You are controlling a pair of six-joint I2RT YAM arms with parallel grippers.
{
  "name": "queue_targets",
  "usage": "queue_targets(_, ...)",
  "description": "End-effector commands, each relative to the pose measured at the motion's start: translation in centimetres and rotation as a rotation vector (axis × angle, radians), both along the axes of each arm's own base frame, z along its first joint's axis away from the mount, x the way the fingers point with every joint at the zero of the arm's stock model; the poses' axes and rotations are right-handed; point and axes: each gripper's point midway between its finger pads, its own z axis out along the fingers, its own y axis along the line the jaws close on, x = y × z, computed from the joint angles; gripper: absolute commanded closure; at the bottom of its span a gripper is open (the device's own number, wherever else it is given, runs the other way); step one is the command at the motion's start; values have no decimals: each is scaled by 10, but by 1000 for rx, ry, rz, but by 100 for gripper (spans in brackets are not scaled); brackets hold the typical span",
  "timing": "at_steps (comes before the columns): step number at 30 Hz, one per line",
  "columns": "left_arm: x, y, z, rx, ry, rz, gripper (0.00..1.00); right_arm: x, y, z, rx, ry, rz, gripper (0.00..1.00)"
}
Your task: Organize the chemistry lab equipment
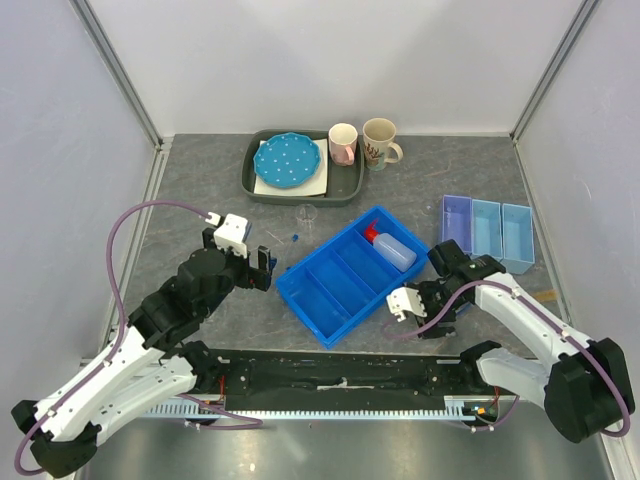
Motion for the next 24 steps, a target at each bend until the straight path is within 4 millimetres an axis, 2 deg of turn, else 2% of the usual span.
queue_targets(1,4,3,6,32,-28,4,4,9,2,-5,-7,-43,10,14)
queue_targets(5,4,4,5,36,-25,6,4,6,-1,-11,-32,-41,31,31)
queue_targets(7,4,4,5,34,-25,7,4,5,1,-11,-26,-36,38,42)
queue_targets(10,4,4,4,38,-24,10,4,3,5,-7,-6,-24,45,54)
queue_targets(13,5,5,4,44,-22,16,4,0,8,1,6,8,40,59)
queue_targets(16,6,6,3,51,-20,23,4,9,18,28,41,2,17,63)
queue_targets(18,6,7,2,55,-18,27,4,10,26,44,81,17,0,64)
queue_targets(22,8,6,-4,73,-3,32,4,14,43,91,164,31,-9,66)
queue_targets(24,9,7,-4,79,-1,36,4,15,51,106,202,47,-13,66)
